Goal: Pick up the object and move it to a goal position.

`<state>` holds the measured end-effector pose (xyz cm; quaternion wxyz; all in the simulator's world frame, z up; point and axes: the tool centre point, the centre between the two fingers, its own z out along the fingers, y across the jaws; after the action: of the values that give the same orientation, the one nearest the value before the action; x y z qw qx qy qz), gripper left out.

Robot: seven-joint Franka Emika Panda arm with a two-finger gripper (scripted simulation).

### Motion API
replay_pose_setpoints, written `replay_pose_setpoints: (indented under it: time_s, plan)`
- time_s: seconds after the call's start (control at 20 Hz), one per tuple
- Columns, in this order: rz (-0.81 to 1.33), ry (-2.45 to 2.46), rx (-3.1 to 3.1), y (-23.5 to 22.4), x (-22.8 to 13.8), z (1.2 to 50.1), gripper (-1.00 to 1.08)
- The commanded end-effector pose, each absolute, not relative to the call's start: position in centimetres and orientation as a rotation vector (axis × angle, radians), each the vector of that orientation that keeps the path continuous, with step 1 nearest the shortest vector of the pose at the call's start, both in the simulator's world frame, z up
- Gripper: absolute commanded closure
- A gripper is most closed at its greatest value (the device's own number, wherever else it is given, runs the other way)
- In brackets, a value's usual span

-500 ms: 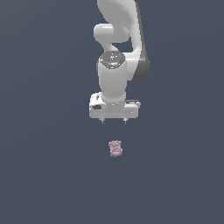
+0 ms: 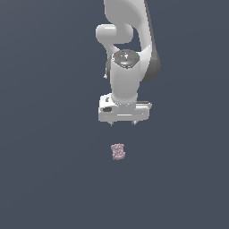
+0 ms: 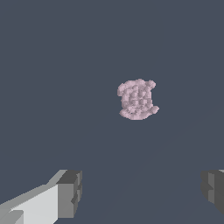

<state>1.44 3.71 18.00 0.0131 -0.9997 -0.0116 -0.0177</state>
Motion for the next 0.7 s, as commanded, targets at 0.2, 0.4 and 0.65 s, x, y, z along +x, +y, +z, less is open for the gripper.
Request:
replay_pose_setpoints:
  time_s: [0.2, 0.4, 0.65]
  plan:
    - [-0.057, -0.048, -3.115, 4.1, 1.6, 18.1, -0.92]
    - [-0.054, -0.059, -3.116, 4.1, 2.1, 17.6, -0.92]
    - [-0.045, -0.085, -3.120, 3.7, 3.5, 16.5, -0.92]
